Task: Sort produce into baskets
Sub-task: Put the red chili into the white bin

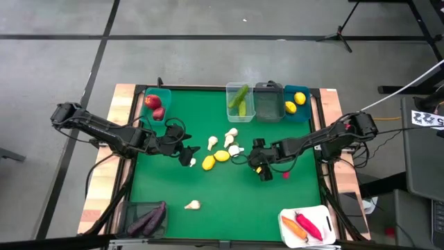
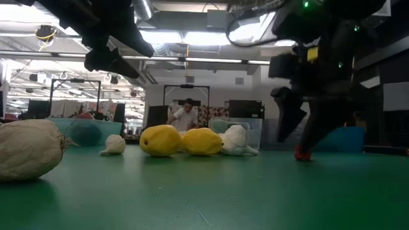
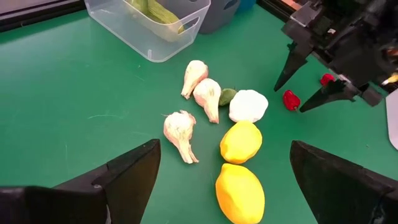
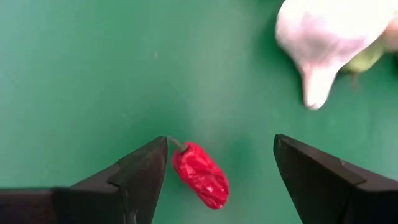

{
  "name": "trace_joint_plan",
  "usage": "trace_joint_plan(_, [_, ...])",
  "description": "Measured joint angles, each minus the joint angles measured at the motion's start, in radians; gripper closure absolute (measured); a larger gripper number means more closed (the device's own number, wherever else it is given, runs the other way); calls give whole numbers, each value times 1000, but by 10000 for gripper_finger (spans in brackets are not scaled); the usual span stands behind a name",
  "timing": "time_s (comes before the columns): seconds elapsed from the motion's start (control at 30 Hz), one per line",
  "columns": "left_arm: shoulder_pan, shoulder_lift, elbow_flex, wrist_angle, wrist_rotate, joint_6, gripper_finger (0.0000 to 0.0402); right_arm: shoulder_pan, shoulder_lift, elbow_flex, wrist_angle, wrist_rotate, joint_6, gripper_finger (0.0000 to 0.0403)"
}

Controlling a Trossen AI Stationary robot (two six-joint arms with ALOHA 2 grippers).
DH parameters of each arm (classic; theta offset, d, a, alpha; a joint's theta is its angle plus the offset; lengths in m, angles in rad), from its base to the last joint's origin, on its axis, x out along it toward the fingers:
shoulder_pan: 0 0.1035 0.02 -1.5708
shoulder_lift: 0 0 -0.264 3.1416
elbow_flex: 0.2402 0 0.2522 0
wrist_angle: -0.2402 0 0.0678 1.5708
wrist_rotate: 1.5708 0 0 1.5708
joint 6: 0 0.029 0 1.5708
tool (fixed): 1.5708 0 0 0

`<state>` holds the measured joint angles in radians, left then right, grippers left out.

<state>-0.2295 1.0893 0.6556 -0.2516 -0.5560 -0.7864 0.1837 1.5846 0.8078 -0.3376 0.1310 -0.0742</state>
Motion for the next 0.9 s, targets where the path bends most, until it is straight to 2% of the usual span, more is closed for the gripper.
trace_joint_plan(0.37, [0, 0, 0, -2, 0, 0, 52, 0, 47, 2, -8, 5, 26, 120])
trace_joint_plan(0.47, [0, 0, 0, -2, 0, 0, 52, 1, 48, 2, -11, -1, 27, 152])
trace_joint_plan(0.73, [0, 0, 0, 0, 0, 0, 52, 1, 49, 2, -18, -35, 29, 272])
trace_joint_plan(0.9, [0, 0, 0, 0, 0, -3, 52, 1, 49, 2, -22, -43, 54, 326])
